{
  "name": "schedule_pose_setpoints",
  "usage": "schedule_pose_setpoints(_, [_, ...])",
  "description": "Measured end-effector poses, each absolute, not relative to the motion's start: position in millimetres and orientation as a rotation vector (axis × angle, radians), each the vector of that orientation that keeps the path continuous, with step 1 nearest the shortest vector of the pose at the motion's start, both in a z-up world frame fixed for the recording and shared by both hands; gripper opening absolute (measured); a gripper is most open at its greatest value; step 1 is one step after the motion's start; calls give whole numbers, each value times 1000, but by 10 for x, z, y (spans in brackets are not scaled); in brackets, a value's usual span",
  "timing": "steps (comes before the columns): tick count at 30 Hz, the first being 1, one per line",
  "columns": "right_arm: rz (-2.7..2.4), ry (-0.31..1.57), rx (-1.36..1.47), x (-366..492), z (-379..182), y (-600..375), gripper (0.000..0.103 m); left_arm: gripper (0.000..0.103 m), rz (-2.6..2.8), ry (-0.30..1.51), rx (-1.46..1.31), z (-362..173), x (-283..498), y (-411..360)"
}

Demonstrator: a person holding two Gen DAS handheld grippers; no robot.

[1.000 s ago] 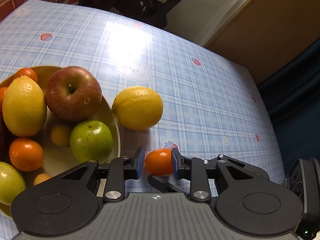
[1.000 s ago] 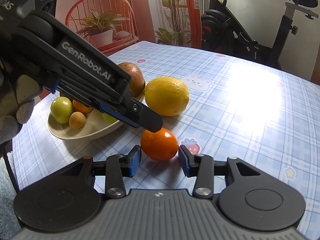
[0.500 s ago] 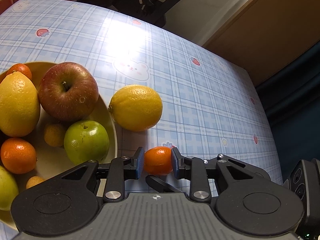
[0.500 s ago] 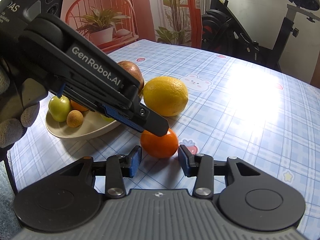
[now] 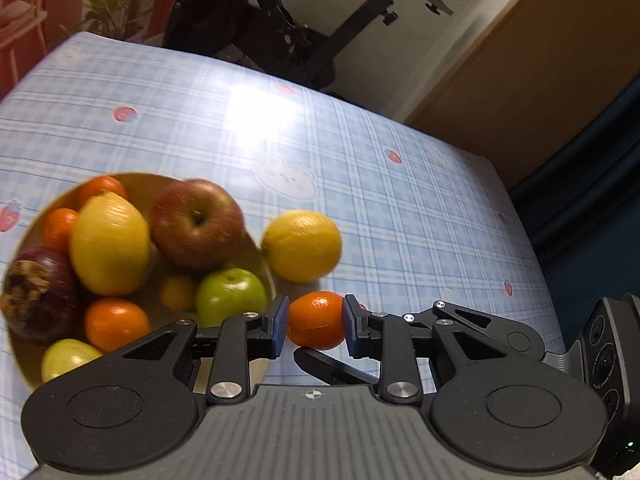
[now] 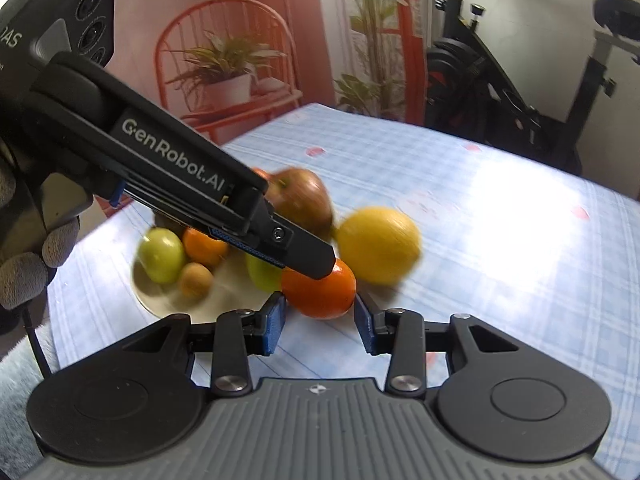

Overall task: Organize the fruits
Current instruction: 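Lower both tangerines into the plate and open both grippers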

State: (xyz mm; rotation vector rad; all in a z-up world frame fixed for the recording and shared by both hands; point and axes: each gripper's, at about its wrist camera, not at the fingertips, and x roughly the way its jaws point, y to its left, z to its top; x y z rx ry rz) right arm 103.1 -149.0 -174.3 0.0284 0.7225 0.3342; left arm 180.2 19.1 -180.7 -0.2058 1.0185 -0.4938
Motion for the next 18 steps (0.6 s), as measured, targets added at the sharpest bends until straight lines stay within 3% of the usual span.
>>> schedule_pose_setpoints(7, [404,721,9,1066,-1675,-1209,40,30,-460,1009,-214,-1684,1696,498])
schedule_pose_setpoints(18, [443,794,-40,1120,-1855,-946,40,30,-422,1054,-254,-1910,1631,701])
